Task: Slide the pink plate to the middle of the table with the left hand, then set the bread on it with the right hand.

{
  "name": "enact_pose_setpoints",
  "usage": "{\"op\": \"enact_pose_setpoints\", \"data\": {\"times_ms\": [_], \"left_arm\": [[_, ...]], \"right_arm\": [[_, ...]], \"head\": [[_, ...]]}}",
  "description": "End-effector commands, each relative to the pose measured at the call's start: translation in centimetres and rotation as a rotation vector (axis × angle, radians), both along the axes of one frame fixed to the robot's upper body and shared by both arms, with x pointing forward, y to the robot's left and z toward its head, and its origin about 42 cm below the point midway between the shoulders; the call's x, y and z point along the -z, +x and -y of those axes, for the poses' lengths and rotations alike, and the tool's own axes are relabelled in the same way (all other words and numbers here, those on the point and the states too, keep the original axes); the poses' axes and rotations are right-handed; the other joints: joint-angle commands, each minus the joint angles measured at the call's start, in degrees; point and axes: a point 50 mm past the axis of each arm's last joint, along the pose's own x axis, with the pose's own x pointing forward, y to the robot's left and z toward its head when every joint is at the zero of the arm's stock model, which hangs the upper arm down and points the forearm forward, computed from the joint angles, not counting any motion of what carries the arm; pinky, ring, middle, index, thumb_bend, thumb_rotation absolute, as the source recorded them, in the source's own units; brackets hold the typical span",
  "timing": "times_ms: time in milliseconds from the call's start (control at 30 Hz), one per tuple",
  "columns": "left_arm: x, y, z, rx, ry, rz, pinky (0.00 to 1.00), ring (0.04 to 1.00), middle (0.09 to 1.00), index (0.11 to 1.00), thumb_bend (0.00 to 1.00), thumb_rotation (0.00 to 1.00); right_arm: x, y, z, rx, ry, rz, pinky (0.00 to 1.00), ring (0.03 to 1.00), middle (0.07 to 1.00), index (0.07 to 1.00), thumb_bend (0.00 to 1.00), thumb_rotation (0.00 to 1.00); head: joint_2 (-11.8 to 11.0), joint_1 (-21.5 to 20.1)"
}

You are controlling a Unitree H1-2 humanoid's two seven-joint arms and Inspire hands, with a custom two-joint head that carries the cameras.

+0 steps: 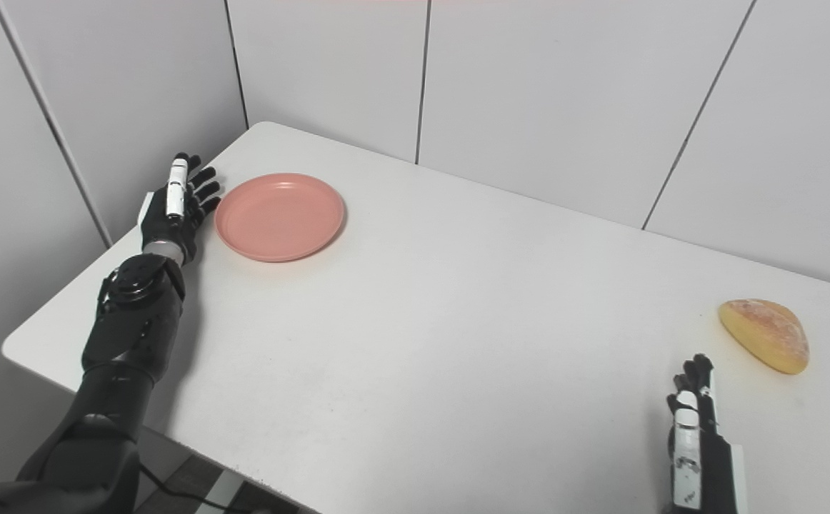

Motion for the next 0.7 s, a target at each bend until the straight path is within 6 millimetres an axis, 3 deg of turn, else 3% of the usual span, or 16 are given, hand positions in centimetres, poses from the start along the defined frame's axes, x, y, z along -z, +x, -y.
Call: {"op": "enact_pose_setpoints", "data": {"times_ms": [0,667], "left_arm": [[-1.8,2.1,1.0,0.049,0.006,0.057,0.92,0.901,0.901,0.904,0.36,1.00],[0.9,5.2,4.2,0.178,-0.130,-0.036,0.85,0.875,0.884,0.887,0.33,1.00]], "right_arm": [[-0.3,0.0,0.1,0.002,0.000,0.029,1.00,1.000,1.000,1.000,0.18,1.00],[-0.3,-0.1,-0.3,-0.002,0.014,0.040,1.00,0.998,1.000,1.000,0.20,1.00]], "head": [[0.11,-0.11],[0.69,-1.57]]}}
